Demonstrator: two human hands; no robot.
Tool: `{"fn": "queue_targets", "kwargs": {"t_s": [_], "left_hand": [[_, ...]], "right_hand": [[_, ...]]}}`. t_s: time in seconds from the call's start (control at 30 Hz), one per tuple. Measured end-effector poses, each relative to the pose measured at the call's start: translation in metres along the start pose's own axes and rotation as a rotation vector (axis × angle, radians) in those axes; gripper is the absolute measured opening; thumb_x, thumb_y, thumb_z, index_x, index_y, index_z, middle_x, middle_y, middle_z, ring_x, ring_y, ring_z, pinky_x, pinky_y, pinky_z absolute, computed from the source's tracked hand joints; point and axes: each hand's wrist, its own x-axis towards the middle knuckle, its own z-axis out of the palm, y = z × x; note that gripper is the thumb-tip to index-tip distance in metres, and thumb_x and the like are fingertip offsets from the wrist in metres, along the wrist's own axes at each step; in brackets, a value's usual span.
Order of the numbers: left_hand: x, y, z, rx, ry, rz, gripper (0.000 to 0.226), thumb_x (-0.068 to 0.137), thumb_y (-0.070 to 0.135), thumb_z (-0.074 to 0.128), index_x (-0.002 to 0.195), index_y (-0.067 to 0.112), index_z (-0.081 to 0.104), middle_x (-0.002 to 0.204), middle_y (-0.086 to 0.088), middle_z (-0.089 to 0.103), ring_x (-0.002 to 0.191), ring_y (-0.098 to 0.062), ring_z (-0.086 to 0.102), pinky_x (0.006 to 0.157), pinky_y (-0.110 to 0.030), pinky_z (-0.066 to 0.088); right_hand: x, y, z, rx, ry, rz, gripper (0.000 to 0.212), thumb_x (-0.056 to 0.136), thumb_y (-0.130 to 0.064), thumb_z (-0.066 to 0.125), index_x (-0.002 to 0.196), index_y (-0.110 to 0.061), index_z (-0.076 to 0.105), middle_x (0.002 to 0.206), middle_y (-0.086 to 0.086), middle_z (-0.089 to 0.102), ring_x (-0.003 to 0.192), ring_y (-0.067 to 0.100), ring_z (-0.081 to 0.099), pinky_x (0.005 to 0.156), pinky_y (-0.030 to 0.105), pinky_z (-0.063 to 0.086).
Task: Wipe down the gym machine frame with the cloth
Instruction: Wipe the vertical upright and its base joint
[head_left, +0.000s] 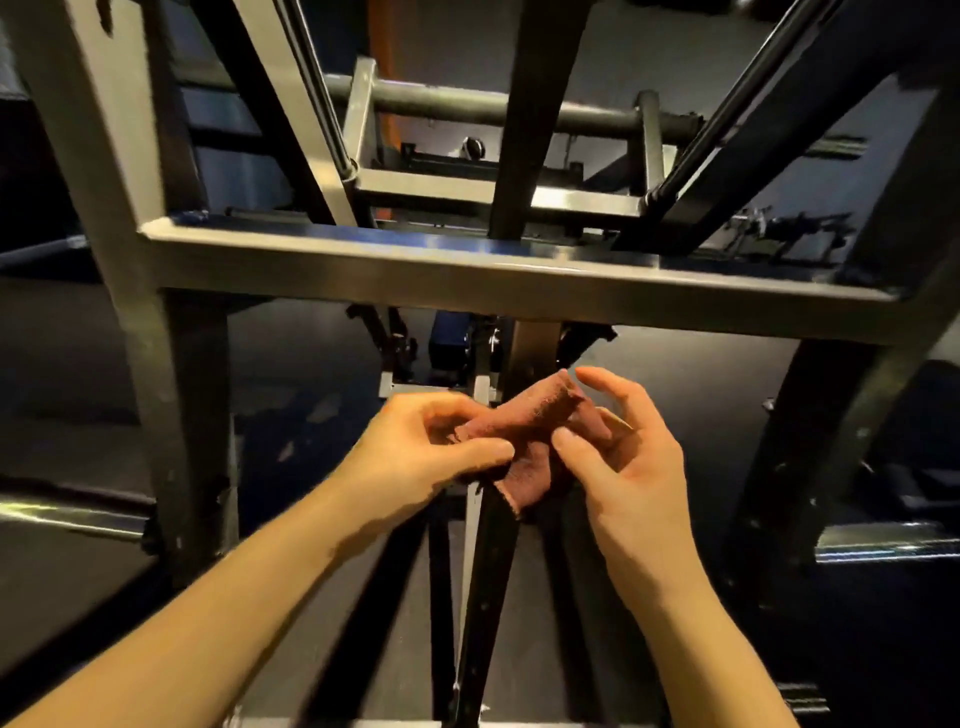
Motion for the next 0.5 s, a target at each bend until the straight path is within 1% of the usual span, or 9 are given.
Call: {"fn": "queue_targets", "kwargs": {"t_s": [0.07, 0.1, 0.17, 0.2, 0.27, 0.33, 0.4, 0.43, 0.5], "left_hand": [[0.007, -0.011, 0.004, 0.084, 0.155, 0.096, 0.026, 0.083, 0.024, 0.082, 0.107, 0.019, 0.073, 0.097, 0.004, 0.077, 0.091, -0.007, 0.074, 0.076, -0.018, 0.059], [0.010, -0.015, 0.007, 0.098, 0.196, 0.146, 0.026, 0.083, 0.023, 0.083, 0.106, 0.018, 0.073, 0.094, 0.004, 0.077, 0.089, -0.006, 0.074, 0.073, -0.017, 0.058], [0.015, -0.025, 0.016, 0.116, 0.209, 0.268, 0.019, 0.084, 0.020, 0.082, 0.101, 0.018, 0.074, 0.090, 0.004, 0.077, 0.085, -0.008, 0.075, 0.071, -0.017, 0.057], [0.018, -0.030, 0.019, 0.133, 0.212, 0.339, 0.014, 0.086, 0.018, 0.080, 0.099, 0.017, 0.075, 0.088, 0.004, 0.076, 0.085, -0.009, 0.075, 0.071, -0.018, 0.057], [0.023, -0.041, 0.024, 0.138, 0.245, 0.466, 0.011, 0.089, 0.013, 0.077, 0.099, 0.015, 0.077, 0.087, 0.003, 0.076, 0.085, -0.010, 0.074, 0.071, -0.019, 0.056], [0.027, -0.050, 0.027, 0.100, 0.321, 0.558, 0.014, 0.088, 0.009, 0.077, 0.103, 0.010, 0.076, 0.087, 0.001, 0.077, 0.084, -0.009, 0.074, 0.070, -0.018, 0.055], [0.027, -0.057, 0.030, 0.079, 0.408, 0.621, 0.016, 0.087, 0.008, 0.078, 0.102, 0.008, 0.074, 0.086, -0.001, 0.076, 0.081, -0.007, 0.074, 0.068, -0.016, 0.055], [0.026, -0.059, 0.033, 0.074, 0.441, 0.647, 0.016, 0.086, 0.008, 0.079, 0.102, 0.008, 0.073, 0.087, -0.001, 0.076, 0.081, -0.008, 0.074, 0.068, -0.017, 0.056], [0.024, -0.057, 0.037, 0.080, 0.499, 0.694, 0.017, 0.087, 0.012, 0.079, 0.103, 0.010, 0.073, 0.090, -0.001, 0.075, 0.085, -0.008, 0.073, 0.070, -0.018, 0.058]], "right_hand": [[0.002, 0.009, 0.004, -0.171, 0.004, -0.102, 0.042, 0.095, -0.003, 0.066, 0.129, -0.026, 0.057, 0.105, -0.021, 0.067, 0.107, 0.000, 0.065, 0.087, 0.018, 0.058], [0.003, 0.015, 0.006, -0.224, 0.022, -0.143, 0.044, 0.093, -0.009, 0.071, 0.129, -0.028, 0.056, 0.106, -0.022, 0.065, 0.108, -0.003, 0.063, 0.089, 0.017, 0.056], [0.004, 0.026, 0.007, -0.238, 0.078, -0.209, 0.047, 0.087, -0.021, 0.079, 0.127, -0.029, 0.056, 0.106, -0.022, 0.064, 0.105, -0.005, 0.062, 0.086, 0.011, 0.053], [0.006, 0.031, 0.006, -0.236, 0.104, -0.241, 0.046, 0.086, -0.024, 0.080, 0.126, -0.028, 0.057, 0.105, -0.020, 0.065, 0.103, -0.005, 0.062, 0.083, 0.010, 0.052], [0.011, 0.041, 0.002, -0.251, 0.109, -0.315, 0.035, 0.088, -0.023, 0.079, 0.119, -0.023, 0.062, 0.101, -0.014, 0.066, 0.096, -0.005, 0.063, 0.074, 0.007, 0.050], [0.014, 0.054, -0.002, -0.268, 0.090, -0.407, 0.021, 0.089, -0.018, 0.078, 0.106, -0.021, 0.066, 0.092, -0.011, 0.068, 0.089, -0.002, 0.065, 0.070, 0.009, 0.051], [0.016, 0.065, -0.003, -0.270, 0.099, -0.488, 0.017, 0.090, -0.018, 0.077, 0.101, -0.021, 0.066, 0.088, -0.009, 0.067, 0.088, 0.004, 0.066, 0.071, 0.016, 0.055], [0.017, 0.069, -0.003, -0.277, 0.110, -0.529, 0.016, 0.090, -0.018, 0.076, 0.101, -0.021, 0.065, 0.088, -0.009, 0.067, 0.087, 0.005, 0.065, 0.072, 0.017, 0.056], [0.022, 0.069, -0.001, -0.300, 0.144, -0.605, 0.016, 0.091, -0.019, 0.075, 0.102, -0.019, 0.063, 0.089, -0.010, 0.065, 0.086, 0.004, 0.063, 0.071, 0.015, 0.054]]}}
